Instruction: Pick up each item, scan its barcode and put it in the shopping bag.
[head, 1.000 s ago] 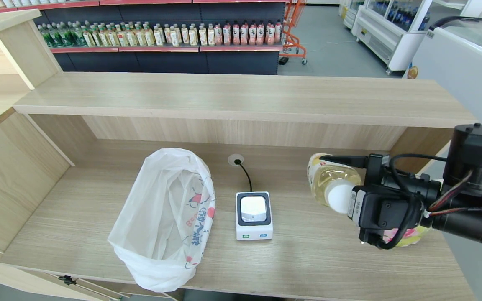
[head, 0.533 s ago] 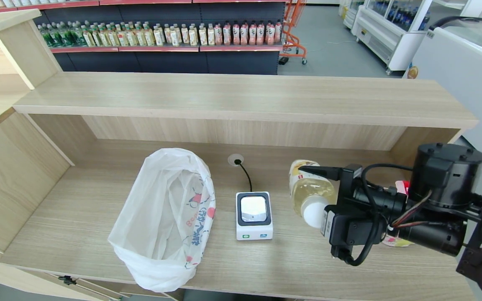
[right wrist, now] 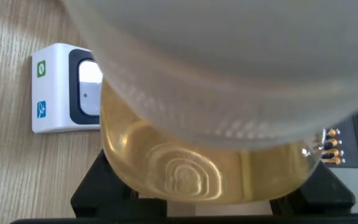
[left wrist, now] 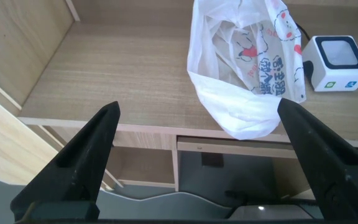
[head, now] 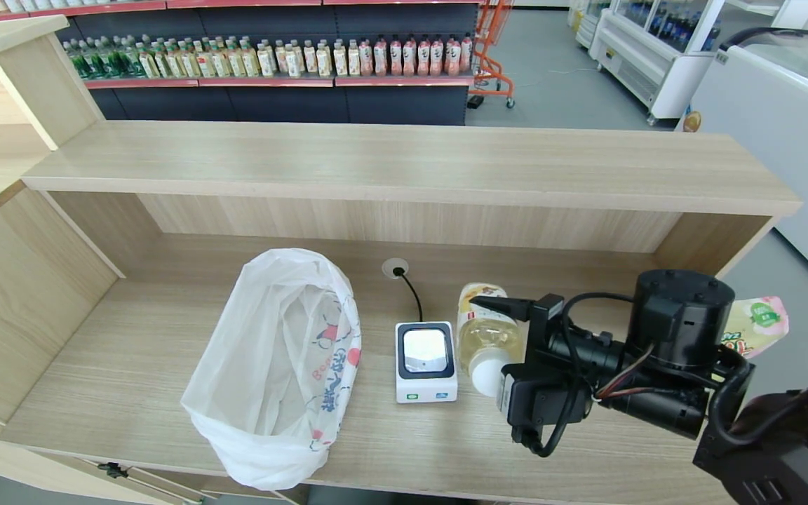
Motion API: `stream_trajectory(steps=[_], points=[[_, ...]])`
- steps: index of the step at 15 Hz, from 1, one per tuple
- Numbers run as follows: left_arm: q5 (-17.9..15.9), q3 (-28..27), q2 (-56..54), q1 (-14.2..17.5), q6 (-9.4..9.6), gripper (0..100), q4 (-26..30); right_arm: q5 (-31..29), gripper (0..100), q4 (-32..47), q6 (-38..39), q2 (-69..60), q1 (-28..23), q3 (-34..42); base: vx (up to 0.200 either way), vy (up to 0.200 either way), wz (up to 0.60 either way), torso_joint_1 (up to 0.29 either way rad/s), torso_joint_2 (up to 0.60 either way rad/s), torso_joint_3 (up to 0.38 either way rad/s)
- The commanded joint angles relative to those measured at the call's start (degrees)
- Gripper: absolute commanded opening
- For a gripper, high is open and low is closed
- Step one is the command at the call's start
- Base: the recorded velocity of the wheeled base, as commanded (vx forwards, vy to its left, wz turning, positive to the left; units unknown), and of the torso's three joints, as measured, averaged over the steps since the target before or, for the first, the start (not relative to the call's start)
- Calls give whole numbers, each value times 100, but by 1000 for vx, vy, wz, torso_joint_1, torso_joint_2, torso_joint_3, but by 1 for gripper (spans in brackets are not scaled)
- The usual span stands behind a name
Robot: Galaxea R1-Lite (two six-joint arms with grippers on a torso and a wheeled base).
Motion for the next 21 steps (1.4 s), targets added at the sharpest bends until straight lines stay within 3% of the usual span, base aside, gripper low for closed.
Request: stream_trajectory(steps=[1,17,21], points=[[-2,0,-1,1,0,100,-2,-18,0,-224,-2,454,183,-23,0,0,0,0,0,0],[-2,0,-1,1,0,100,-2,-247,0,-1675,165,1307,200,487,0,0,0,0,0,0],[-2,0,-1,1,9,100,-2,-256,0,-2140,279,1430,209,557,0,150,0,-3,2,2]])
